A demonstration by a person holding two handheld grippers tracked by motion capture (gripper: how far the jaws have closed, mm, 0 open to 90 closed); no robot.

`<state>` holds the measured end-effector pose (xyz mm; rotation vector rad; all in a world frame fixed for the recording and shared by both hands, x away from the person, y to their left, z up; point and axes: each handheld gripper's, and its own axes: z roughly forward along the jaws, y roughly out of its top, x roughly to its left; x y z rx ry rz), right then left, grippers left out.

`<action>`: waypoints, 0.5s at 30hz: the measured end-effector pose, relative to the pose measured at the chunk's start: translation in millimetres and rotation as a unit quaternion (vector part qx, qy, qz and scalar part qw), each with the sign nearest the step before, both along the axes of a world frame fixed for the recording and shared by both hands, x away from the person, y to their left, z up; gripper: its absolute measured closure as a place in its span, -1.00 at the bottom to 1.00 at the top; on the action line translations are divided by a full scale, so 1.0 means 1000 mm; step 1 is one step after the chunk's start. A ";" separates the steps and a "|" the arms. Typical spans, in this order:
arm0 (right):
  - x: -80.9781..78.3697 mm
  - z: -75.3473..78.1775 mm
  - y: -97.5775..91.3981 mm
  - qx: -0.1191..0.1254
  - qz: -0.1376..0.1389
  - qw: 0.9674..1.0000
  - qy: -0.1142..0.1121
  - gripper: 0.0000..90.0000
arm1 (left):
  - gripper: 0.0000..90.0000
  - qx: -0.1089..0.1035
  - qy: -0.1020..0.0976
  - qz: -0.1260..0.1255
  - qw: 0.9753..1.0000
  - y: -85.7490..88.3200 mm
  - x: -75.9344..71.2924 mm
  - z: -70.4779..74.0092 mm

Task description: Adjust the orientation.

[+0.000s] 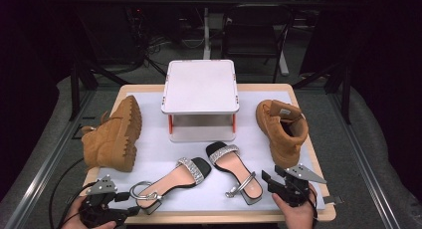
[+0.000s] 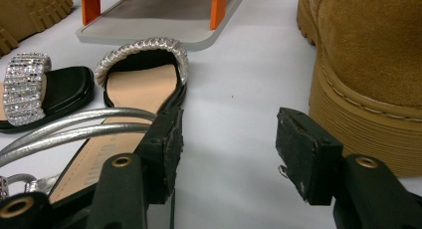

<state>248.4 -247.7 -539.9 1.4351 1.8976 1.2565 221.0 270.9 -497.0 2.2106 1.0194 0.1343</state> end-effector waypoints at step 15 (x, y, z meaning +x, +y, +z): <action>0.001 -0.001 0.001 0.005 0.001 1.000 -0.001 -0.03 | -0.34 0.057 0.054 -0.021 0.997 -0.045 0.053 0.031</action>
